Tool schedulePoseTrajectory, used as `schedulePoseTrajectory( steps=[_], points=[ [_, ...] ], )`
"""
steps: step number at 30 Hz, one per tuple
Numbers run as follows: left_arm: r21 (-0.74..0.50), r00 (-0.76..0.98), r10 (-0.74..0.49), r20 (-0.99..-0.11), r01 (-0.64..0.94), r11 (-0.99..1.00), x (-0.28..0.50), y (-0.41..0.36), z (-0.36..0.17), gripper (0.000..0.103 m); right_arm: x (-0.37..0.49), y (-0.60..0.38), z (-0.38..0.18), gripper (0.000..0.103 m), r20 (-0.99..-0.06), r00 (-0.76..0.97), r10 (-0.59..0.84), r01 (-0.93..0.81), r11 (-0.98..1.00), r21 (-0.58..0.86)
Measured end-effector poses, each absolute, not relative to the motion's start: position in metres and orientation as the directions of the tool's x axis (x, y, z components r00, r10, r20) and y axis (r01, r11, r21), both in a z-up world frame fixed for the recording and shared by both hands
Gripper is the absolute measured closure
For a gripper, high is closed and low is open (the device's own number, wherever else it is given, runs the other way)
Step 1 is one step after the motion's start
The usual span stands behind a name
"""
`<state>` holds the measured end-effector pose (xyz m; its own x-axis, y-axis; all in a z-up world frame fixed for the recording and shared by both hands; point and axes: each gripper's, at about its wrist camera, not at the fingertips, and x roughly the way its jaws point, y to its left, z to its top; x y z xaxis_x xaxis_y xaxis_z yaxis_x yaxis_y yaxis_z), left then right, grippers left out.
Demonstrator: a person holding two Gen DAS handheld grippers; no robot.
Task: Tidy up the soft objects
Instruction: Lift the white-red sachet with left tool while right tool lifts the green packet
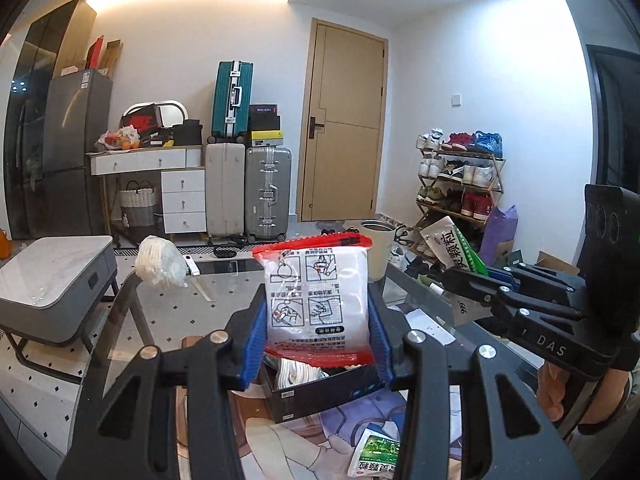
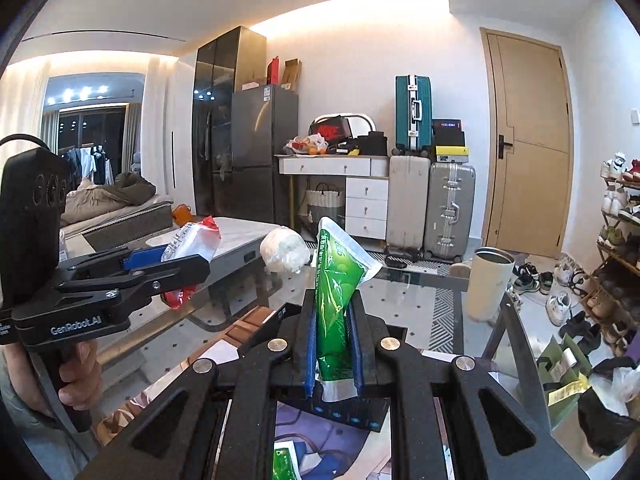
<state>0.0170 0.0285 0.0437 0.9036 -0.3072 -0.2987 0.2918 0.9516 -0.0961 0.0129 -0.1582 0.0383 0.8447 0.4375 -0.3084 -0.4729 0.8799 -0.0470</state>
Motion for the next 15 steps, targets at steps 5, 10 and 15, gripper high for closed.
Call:
schedulePoseTrajectory(
  steps=[5, 10, 15],
  points=[
    [-0.097, 0.907, -0.301, -0.295, 0.285, 0.954, 0.016, 0.024, 0.043, 0.059, 0.018, -0.159, 0.033, 0.090, -0.300, 0.850, 0.433, -0.465, 0.884, -0.042],
    [-0.097, 0.907, -0.309, -0.286, 0.293, 0.951, 0.012, 0.017, 0.044, 0.059, 0.020, -0.158, 0.033, 0.090, -0.300, 0.849, 0.434, -0.467, 0.884, -0.041],
    [-0.102, 0.912, -0.309, -0.271, 0.292, 0.951, 0.016, 0.015, 0.049, 0.059, 0.027, -0.155, 0.037, 0.090, -0.284, 0.856, 0.433, -0.460, 0.887, -0.034]
  ],
)
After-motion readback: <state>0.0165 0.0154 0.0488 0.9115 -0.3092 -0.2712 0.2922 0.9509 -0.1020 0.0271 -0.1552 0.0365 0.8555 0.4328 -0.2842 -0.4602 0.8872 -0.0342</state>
